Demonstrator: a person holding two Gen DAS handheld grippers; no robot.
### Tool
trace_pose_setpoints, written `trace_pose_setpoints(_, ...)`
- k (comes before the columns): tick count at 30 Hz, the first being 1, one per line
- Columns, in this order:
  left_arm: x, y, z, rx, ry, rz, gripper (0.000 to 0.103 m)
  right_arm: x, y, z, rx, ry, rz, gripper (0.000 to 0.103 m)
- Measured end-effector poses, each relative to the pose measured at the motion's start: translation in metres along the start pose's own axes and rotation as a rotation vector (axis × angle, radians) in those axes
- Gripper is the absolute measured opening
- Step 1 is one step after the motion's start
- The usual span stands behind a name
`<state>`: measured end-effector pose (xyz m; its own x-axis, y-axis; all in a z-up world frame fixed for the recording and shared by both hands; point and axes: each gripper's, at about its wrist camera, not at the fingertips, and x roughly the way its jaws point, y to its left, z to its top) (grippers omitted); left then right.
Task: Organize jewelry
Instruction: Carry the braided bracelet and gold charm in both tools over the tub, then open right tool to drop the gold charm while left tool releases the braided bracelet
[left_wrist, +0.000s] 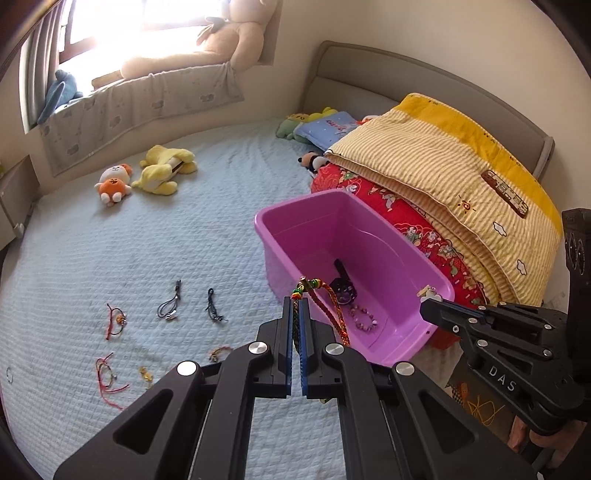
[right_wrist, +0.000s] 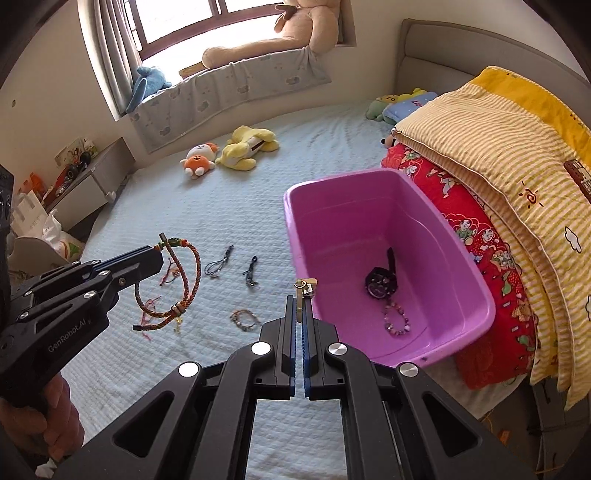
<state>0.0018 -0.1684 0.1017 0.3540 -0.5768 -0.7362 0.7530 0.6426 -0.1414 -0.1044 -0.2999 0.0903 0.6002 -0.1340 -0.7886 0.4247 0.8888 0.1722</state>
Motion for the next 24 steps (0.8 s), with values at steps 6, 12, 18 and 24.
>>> trace_pose_setpoints(6, 0.062, -0.047, 0.024, -0.09, 0.091, 0.07, 0.003, 0.029, -0.082, 0.032, -0.048, 0.066, 0.062, 0.003)
trace_pose_setpoints(12, 0.109, -0.072, 0.038, -0.113, 0.176, 0.113, 0.003, 0.067, -0.129, 0.048, -0.059, 0.157, 0.131, 0.003)
trace_pose_setpoints(18, 0.151, -0.086, 0.044, -0.083, 0.258, 0.122, 0.003, 0.099, -0.145, 0.046, -0.016, 0.253, 0.172, 0.003)
trace_pose_setpoints(24, 0.178, -0.089, 0.047, -0.088, 0.327, 0.122, 0.004, 0.125, -0.153, 0.044, 0.006, 0.326, 0.172, 0.003)
